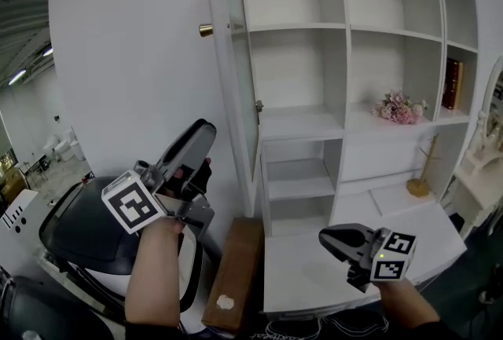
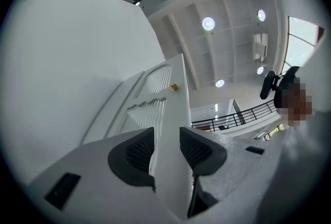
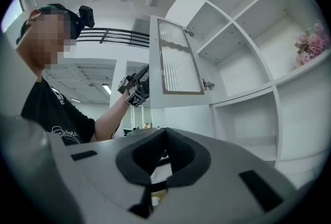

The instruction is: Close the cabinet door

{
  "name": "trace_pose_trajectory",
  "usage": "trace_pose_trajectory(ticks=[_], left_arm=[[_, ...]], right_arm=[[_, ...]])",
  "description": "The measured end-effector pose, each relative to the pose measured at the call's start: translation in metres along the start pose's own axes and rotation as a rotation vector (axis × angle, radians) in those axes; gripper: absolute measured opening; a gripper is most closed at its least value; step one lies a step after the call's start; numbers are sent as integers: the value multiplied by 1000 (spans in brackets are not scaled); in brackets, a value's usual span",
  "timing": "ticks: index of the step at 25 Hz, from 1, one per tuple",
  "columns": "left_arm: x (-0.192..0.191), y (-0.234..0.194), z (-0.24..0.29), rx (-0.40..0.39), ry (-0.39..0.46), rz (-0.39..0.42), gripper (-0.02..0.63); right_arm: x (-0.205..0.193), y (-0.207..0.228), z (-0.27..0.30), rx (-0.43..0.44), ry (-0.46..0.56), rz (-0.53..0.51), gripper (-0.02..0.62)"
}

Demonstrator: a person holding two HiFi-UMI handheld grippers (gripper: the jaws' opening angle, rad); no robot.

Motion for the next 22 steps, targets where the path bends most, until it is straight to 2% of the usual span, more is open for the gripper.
trace_pose_trajectory(ticks=[7, 12, 17, 22], left_arm=[[50, 19, 46, -158, 58, 30, 143], [80, 28, 66, -225, 124, 1, 142], [85, 26, 69, -278, 176, -65, 141], [87, 33, 68, -331, 184, -77, 141]], right_arm=[[1, 3, -8, -69, -13, -14, 3], [11, 2, -10, -92, -7, -31, 3], [5, -3, -10, -100, -2, -47, 3], [-4, -7, -4, -102, -1, -57, 3]])
Point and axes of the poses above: the fingertips, and each gripper's own axes: z forward along the fingers, y to its right, x out of its top, the point moved 4 cm from there along -z, backward along the fingers, and after that the axes turned 13 degrees about x, right-handed, at the moved point
